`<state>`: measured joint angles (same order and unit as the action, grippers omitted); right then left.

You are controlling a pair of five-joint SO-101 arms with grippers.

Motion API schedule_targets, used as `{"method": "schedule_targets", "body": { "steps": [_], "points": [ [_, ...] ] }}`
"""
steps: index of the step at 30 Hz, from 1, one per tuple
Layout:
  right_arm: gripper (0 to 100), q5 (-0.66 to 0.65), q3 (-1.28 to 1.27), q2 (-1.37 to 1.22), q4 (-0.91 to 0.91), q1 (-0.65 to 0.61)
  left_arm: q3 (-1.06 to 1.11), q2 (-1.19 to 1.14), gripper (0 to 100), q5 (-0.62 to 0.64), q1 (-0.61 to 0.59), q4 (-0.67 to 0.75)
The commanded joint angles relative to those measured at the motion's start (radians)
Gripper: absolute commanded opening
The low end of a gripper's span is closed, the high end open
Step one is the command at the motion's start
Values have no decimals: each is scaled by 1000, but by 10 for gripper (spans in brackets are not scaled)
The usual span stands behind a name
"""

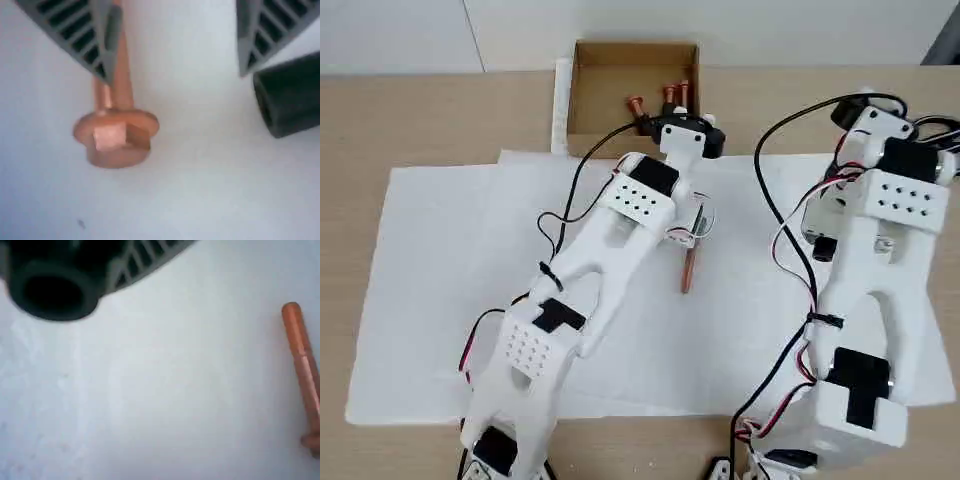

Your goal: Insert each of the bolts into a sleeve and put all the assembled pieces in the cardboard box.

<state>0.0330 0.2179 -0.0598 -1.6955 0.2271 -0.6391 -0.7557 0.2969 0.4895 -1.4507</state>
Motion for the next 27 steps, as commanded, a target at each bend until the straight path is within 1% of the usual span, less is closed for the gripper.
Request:
{"method": "schedule_targets", "body": {
  "steps": [1,6,23,27],
  "points": [
    [4,-11,5,56,10,7,-79,-15,152,6,25,9],
    [4,-11,5,53,13,7,-131,-49,152,6,71,-23],
    [4,-11,3,53,18,7,-150,-98,151,6,69,-34],
    [4,-11,3,53,16,7,-151,-150,108,5,69,-32]
  ]
}}
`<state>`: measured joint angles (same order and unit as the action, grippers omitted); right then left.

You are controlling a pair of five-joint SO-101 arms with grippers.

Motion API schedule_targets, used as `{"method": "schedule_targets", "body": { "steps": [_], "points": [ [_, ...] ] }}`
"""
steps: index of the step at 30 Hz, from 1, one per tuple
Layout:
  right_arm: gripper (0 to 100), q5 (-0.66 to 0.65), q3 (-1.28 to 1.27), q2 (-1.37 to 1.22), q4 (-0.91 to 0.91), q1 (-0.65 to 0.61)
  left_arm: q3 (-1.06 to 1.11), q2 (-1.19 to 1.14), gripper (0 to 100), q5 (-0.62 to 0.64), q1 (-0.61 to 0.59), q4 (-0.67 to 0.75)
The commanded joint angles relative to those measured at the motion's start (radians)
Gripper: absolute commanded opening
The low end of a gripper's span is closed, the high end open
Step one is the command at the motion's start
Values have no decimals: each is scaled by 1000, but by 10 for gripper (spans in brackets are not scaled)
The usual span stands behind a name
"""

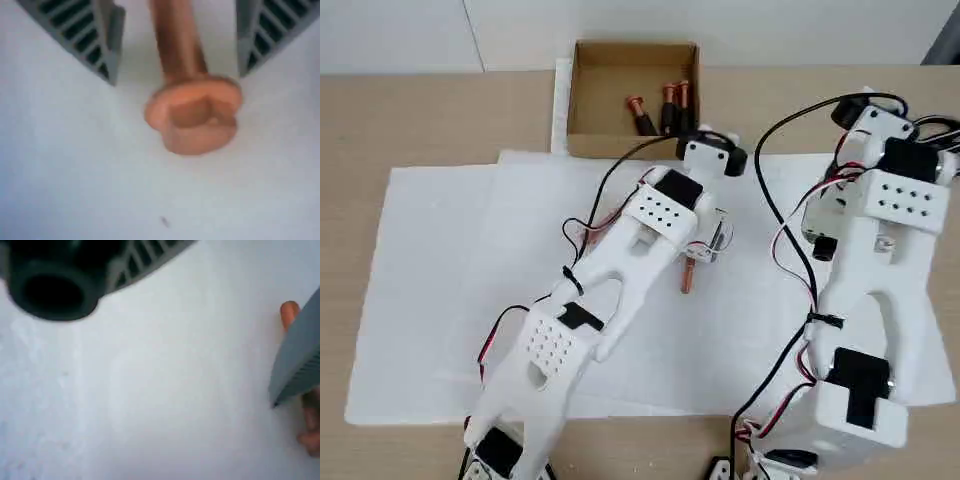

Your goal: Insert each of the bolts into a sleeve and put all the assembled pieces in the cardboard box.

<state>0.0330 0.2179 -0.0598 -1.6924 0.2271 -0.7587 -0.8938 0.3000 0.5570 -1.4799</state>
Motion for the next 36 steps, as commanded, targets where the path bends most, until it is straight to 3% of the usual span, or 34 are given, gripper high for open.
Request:
{"method": "schedule_targets", "body": {
  "steps": [1,10,14,21,24,30,36],
  "points": [
    [4,-11,3,53,13,8,-31,-18,98,2,2,-3],
    [4,-11,3,53,13,10,-105,-25,65,2,8,-17],
    [4,-11,3,51,12,10,-220,-25,8,-2,9,-100],
    [4,-11,3,58,12,5,-487,-25,6,-2,3,-272],
    [4,-11,9,61,12,4,-568,-21,6,-3,2,-275],
    [4,-11,43,119,2,2,-633,124,6,-104,3,-275],
    [3,-11,43,383,8,-42,-630,313,6,-115,-34,-275]
  ]
}}
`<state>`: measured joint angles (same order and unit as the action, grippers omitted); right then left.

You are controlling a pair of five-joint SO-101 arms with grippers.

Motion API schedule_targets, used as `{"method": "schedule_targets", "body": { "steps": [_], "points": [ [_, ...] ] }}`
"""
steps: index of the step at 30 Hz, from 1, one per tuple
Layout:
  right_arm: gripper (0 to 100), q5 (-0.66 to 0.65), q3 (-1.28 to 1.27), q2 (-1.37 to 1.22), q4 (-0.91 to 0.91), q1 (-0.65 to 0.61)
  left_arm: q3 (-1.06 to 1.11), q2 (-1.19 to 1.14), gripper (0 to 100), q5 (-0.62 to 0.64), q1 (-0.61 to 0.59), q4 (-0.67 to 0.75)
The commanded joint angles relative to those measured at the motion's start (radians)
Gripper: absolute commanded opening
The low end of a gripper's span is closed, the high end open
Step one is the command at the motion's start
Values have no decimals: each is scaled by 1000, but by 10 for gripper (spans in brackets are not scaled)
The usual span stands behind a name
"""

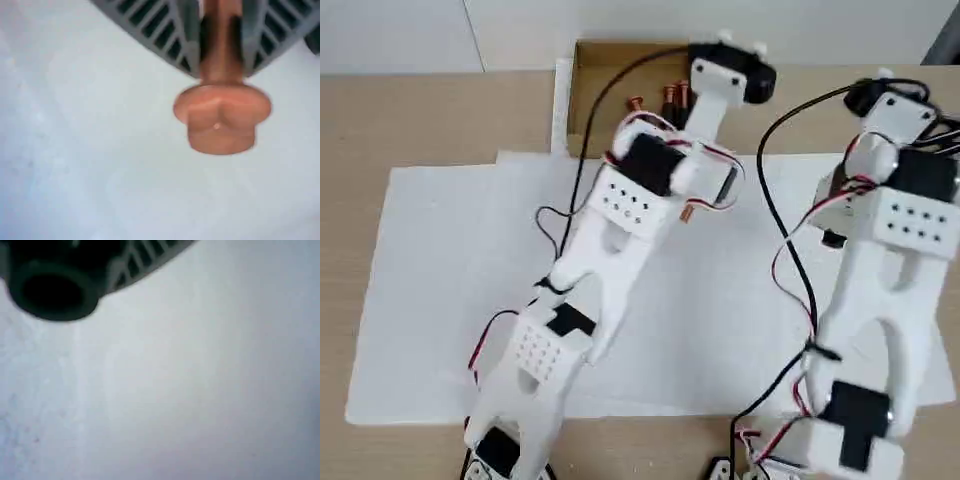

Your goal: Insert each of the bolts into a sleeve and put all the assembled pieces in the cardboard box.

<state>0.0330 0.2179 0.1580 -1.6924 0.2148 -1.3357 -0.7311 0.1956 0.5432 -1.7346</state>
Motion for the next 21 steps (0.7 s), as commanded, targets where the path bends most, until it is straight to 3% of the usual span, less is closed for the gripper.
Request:
{"method": "schedule_targets", "body": {
  "steps": [1,9,15,21],
  "points": [
    [3,-11,41,213,7,-50,-53,178,6,-11,-29,-20],
    [3,-6,-6,562,1,-205,180,437,6,-11,-61,-20],
    [3,-5,-253,800,25,-318,501,677,6,-9,-61,-17],
    [3,-5,-628,987,303,-338,659,825,6,-9,-91,-2]
  ]
}}
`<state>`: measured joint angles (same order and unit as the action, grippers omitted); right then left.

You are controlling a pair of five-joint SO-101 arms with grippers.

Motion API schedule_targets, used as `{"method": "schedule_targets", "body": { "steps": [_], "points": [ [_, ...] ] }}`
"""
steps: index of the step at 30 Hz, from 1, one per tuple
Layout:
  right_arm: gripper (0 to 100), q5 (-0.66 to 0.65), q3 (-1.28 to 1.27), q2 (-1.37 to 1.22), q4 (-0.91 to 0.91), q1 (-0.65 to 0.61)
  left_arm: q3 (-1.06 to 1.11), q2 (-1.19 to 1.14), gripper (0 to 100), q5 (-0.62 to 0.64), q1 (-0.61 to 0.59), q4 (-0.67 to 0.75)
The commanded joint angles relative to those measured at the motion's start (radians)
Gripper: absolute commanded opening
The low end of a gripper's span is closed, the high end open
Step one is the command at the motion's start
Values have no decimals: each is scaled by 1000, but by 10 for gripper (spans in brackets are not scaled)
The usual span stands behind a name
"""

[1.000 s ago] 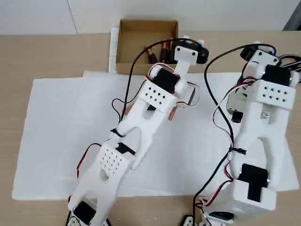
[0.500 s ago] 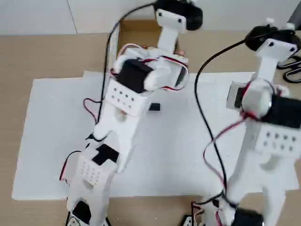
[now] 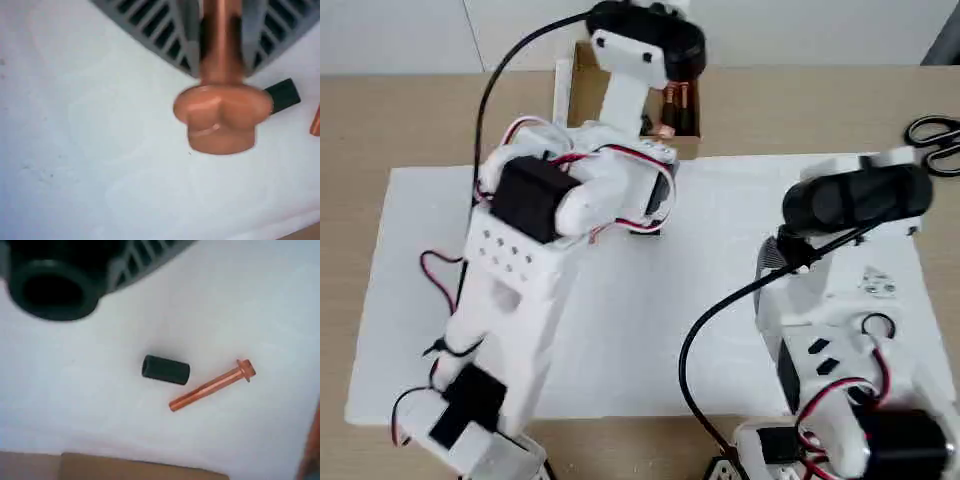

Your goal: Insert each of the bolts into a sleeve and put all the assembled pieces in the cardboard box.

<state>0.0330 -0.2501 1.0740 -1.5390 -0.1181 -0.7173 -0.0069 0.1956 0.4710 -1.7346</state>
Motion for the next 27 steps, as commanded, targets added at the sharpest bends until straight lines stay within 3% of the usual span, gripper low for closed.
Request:
{"method": "schedule_targets", "body": {
  "steps": [1,7,11,19,27],
  "points": [
    [3,-5,-232,97,214,-5,56,115,6,-9,-25,-2],
    [3,-6,-626,254,593,-5,159,161,6,-8,-78,-5],
    [3,-6,-798,346,746,-15,171,181,6,-8,-100,-5],
    [3,-6,-999,463,779,-179,171,192,6,-9,-109,-8],
    [3,-5,-1131,565,779,-200,173,192,6,-14,-106,-12]
  ]
}}
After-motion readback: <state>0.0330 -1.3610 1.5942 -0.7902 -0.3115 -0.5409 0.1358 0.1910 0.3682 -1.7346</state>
